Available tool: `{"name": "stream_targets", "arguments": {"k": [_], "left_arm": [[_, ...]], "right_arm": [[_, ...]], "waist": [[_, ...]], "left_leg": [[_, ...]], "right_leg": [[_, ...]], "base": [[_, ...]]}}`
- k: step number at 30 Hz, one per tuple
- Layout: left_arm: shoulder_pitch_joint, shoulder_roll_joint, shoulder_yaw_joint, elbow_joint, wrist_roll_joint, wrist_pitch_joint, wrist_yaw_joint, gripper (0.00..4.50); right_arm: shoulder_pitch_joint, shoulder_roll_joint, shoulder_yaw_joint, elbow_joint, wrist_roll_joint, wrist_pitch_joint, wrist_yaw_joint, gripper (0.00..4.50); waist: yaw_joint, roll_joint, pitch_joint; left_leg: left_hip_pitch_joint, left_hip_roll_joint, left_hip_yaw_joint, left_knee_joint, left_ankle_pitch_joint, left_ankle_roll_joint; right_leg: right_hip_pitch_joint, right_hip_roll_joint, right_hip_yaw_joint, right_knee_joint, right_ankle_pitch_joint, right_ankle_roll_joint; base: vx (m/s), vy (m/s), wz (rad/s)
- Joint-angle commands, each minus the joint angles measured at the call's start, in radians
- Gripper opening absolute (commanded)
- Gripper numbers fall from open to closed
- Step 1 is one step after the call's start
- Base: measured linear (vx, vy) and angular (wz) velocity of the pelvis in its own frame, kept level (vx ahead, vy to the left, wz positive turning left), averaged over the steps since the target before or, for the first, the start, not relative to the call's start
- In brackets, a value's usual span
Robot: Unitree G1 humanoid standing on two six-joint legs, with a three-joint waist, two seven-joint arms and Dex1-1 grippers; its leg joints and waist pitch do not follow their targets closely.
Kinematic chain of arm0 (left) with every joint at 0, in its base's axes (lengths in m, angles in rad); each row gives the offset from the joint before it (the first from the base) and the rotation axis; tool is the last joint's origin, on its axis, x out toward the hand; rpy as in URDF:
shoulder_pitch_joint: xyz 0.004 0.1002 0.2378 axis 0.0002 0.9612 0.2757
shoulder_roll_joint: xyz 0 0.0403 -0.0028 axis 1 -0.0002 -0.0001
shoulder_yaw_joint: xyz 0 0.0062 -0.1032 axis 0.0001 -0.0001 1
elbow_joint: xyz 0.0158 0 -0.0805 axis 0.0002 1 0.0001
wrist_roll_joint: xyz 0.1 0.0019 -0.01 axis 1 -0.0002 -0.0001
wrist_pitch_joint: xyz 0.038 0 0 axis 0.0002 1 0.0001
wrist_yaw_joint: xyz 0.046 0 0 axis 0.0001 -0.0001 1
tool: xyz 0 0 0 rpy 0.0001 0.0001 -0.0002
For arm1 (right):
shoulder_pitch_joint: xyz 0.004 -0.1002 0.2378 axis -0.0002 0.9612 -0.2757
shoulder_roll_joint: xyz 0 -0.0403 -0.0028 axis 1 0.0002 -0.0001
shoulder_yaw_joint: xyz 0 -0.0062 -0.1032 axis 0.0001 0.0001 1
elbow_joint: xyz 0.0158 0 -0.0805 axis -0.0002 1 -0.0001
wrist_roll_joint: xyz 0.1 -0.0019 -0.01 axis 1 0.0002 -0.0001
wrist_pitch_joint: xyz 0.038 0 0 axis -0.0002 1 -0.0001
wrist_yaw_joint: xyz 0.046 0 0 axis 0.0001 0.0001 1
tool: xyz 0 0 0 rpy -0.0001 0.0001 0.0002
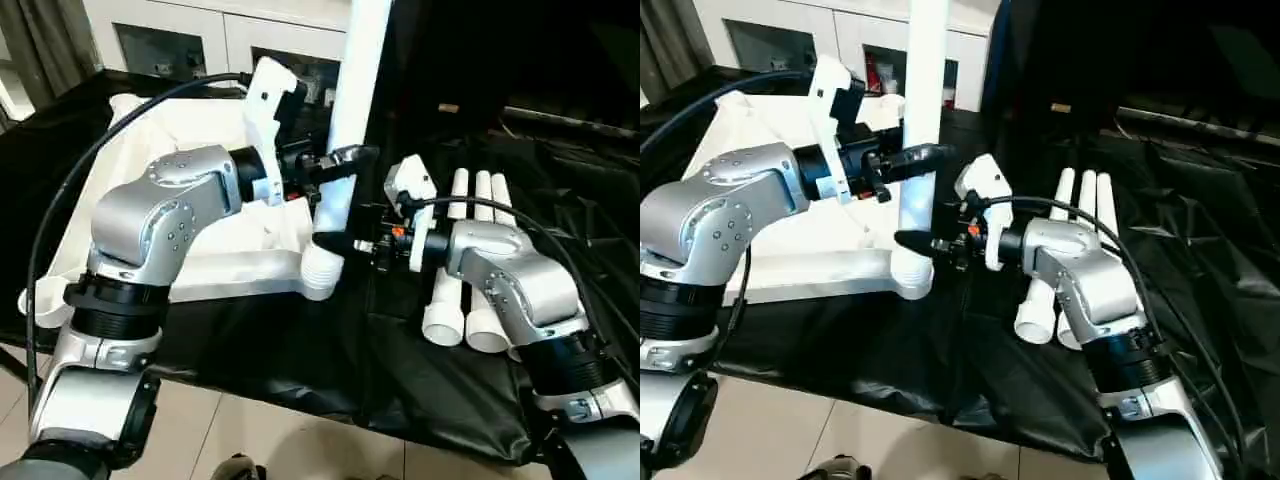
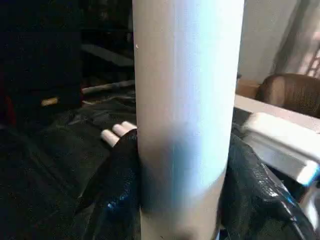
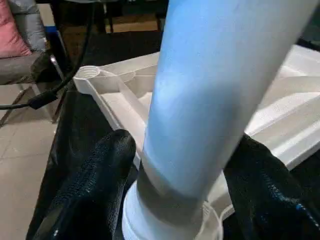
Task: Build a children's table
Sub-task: Pick table leg
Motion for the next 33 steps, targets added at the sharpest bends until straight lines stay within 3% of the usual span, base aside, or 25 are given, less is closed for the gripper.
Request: {"name": "stream_targets", "arguments": {"k": [1,15,25,33], "left_arm": [[-0.009,-0.011,0.003,-0.037,-0.023,0.006,-0.011,1.83],[-0.001,-0.007,0.002,-0.049,-0.029,0.012,-0.036,1.83],[-0.006,-0.006,0.006,-0.042,-0.028,0.006,-0.043,1.83],[-0.008,-0.009,0.015,-0.041,-0.032,0.005,-0.035,1.83]], "right_arm": [[0.002,-0.003,0.021,0.0,0.01,0.008,0.024,2.89],[0.003,-0.011,0.028,-0.002,0.019,0.026,0.073,2.89],[0.008,0.0,0.018,0.001,0.027,0.033,0.082,2.02],[0.014,0.003,0.012,0.0,0.029,0.034,0.083,1.96]], "waist": [[0.002,0.002,-0.082],[0.002,0.002,-0.082],[0.003,0.004,-0.082],[0.004,0.005,-0.083]], "left_leg": [[0.017,0.068,-0.024,-0.079,-0.146,-0.019],[0.017,0.068,-0.025,-0.08,-0.149,-0.017],[0.017,0.068,-0.025,-0.08,-0.154,-0.019],[0.017,0.067,-0.025,-0.079,-0.151,-0.02]], "right_leg": [[0.056,-0.075,0.053,-0.064,-0.175,-0.212],[0.056,-0.073,0.053,-0.065,-0.189,-0.205],[0.056,-0.074,0.053,-0.065,-0.188,-0.21],[0.057,-0.074,0.052,-0.063,-0.173,-0.215]], "base": [[0.0,0.0,0.0],[0.0,0.0,0.0],[0.0,0.0,0.0],[0.0,0.0,0.0]]}}
